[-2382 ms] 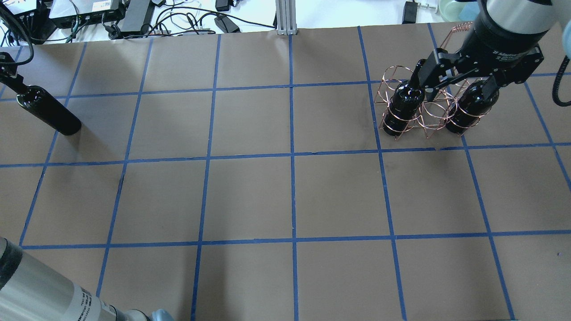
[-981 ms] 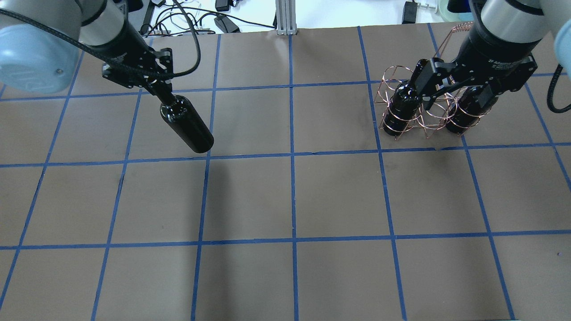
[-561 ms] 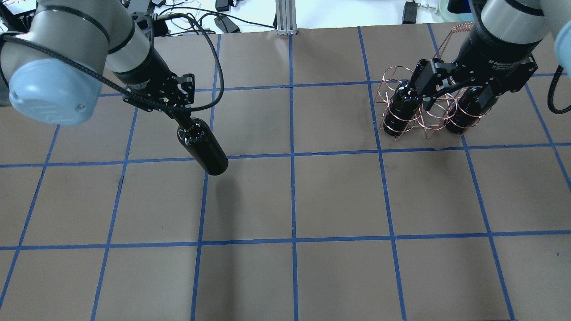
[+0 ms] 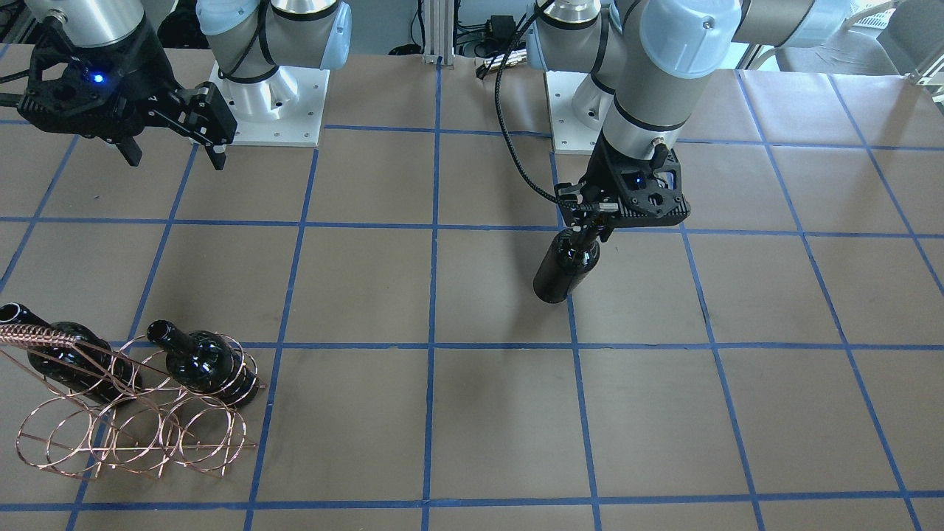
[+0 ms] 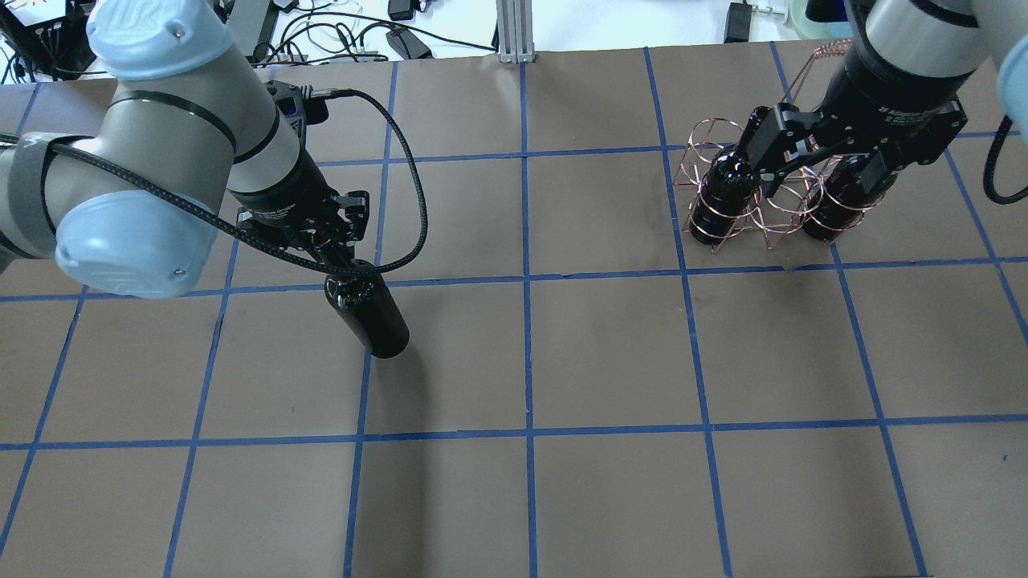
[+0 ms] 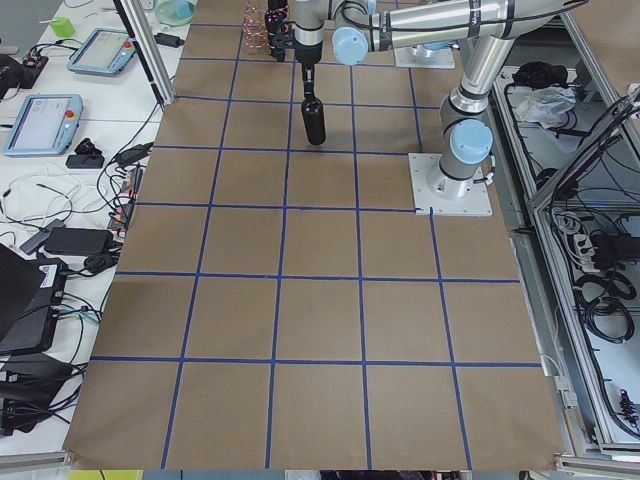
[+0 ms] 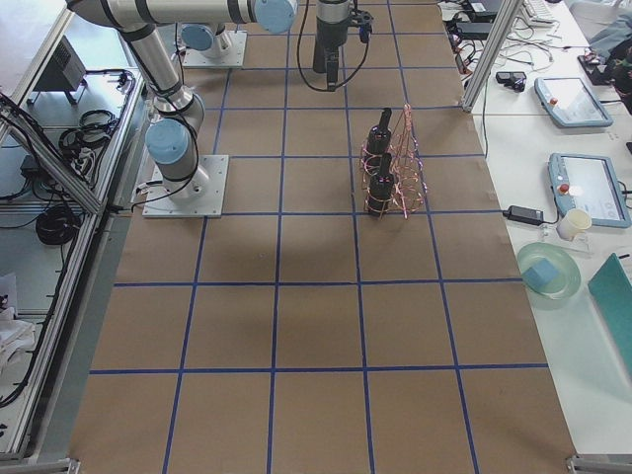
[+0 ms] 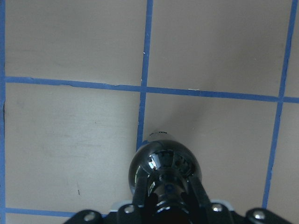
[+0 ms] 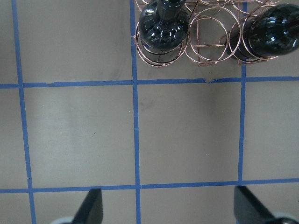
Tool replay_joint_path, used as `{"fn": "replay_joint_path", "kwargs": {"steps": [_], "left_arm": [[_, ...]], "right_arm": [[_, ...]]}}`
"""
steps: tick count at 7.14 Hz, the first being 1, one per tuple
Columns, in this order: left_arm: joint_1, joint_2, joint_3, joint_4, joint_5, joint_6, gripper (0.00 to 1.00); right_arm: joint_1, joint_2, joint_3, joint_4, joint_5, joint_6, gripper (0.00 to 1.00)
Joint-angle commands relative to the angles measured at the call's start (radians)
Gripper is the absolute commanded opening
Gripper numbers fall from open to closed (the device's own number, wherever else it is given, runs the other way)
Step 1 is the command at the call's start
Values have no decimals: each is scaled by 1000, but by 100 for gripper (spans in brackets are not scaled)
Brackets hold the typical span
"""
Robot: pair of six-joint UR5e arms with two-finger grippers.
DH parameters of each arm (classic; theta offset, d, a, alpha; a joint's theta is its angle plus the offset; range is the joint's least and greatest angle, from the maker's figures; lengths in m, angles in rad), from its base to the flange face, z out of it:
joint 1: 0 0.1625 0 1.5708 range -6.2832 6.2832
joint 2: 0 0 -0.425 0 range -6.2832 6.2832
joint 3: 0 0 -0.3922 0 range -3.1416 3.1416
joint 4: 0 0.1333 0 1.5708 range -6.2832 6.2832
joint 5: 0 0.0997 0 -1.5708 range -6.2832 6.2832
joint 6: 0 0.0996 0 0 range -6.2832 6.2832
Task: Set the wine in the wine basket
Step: 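Set the bottle upright on the table center with the left gripper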
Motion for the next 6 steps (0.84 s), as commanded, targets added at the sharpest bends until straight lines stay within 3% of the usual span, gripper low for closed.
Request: {"fn": "replay_joint_path", "kwargs": {"steps": [1,4,5,6], "left_arm": [[-1,-5,-19,5,1,0,0],[-1,-6,-22,2,-5,0,0],[-1,-6,-22,-1,2,0,30],[-1,-8,-22,-5,2,4,93]], "right_arm": [[5,3,-10,-15,2,5,100],[37,17,-74,-41,17,8,100],[47,41,-99,-42,25,37,100],[96,93,-137,-50,46,83,100]]}}
